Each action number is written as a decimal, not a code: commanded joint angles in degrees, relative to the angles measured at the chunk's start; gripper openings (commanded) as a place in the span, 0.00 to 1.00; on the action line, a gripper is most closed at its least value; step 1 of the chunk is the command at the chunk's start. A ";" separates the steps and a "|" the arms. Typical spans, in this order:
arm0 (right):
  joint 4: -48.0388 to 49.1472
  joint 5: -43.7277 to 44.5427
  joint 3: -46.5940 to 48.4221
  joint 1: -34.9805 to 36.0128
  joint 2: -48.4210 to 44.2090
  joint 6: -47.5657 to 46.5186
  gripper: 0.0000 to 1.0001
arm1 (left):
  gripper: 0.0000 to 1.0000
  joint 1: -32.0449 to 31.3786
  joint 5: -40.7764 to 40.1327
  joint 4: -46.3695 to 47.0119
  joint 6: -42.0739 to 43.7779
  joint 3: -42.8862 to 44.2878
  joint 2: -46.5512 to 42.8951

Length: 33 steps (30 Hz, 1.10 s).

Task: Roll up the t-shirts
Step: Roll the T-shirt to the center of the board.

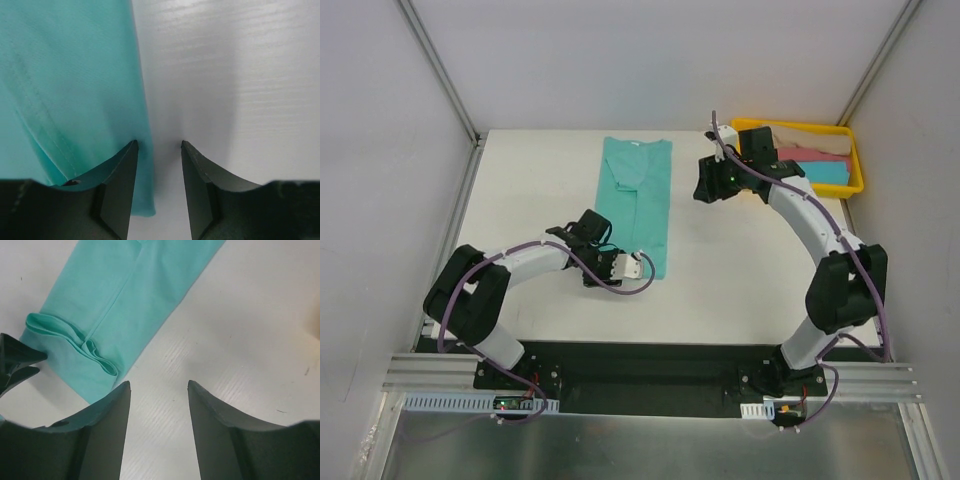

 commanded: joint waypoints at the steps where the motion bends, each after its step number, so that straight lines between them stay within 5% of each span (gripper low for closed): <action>1: -3.51 2.35 -0.09 0.01 -7.99 -7.20 0.53 | 0.38 -0.73 -6.42 4.83 2.17 -0.84 2.39; 7: -2.64 4.27 -6.84 2.29 -15.46 -15.81 0.53 | 0.00 -0.99 -8.62 4.74 1.38 -0.83 4.60; 13: -1.05 7.89 -6.78 3.97 -19.25 -17.77 0.54 | 0.00 0.41 -0.12 -6.49 -7.66 7.50 5.65; 16: -9.82 6.57 -0.02 3.88 -18.20 -21.34 0.55 | 0.00 1.90 8.58 -14.05 -14.25 13.83 8.19; 25: -17.91 -8.35 -15.37 5.11 -27.25 -40.14 0.60 | 0.00 7.17 29.51 -24.26 -27.53 25.00 15.22; 33: 0.16 -4.16 -31.37 15.65 -27.88 -46.49 0.66 | 0.00 10.34 39.00 -30.32 -31.23 33.52 22.17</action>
